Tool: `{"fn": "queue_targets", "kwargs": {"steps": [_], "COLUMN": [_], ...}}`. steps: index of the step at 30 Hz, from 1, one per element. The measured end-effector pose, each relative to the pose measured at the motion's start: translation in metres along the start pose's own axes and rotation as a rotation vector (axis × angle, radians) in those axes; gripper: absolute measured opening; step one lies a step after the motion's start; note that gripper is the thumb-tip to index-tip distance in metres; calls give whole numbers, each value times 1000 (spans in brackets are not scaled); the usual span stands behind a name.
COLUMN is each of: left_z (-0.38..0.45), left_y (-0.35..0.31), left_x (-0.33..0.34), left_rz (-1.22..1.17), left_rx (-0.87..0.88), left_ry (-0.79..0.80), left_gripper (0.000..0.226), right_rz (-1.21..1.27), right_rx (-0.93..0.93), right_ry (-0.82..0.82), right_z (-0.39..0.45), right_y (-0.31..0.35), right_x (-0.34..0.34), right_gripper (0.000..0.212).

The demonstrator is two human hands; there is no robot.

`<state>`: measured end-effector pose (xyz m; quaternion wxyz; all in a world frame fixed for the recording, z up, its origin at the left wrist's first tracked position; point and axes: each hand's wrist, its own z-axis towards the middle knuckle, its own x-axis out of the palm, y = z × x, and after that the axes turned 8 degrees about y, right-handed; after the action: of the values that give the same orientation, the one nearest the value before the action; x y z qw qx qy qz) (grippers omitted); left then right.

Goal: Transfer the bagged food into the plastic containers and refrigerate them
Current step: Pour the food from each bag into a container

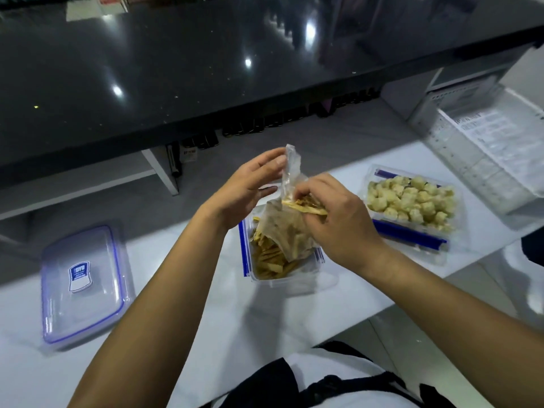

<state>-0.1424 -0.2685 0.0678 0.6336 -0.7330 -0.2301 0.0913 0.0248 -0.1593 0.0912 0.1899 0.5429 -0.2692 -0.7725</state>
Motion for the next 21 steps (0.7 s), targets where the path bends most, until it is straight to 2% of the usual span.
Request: {"fn": "queue_targets", "kwargs": {"steps": [3,6,10,13,16,19,21], "left_z": [1,3,1,-8,-19,-27,-28], "left_y": [-1,-6,-10,-9,-4,2,-1], "left_x": [5,13,4,-1,5,14,16], "left_rz": [98,114,-18,-87,-147,-202,-252], "left_rx": [-4,83,208,233,232,226,226], "left_ry": [46,-123,-256,-313,-344,-345,-347], "left_gripper": [32,7,4,15,16,10,17], "right_rz": [1,8,-1,-33,115,345,454], "right_rx": [19,46,138,443,620,618,542], "right_ry": [-10,-18,-40,-61,-132,-206,-232], "right_z": [-4,-7,-13,-33,-65,-82,-79], "right_y": [-1,-1,-8,-25,-39,-39,-33], "right_x": [3,6,-3,-16,-22,-21,-23], "right_gripper": [30,28,31,40,14,15,20]}}
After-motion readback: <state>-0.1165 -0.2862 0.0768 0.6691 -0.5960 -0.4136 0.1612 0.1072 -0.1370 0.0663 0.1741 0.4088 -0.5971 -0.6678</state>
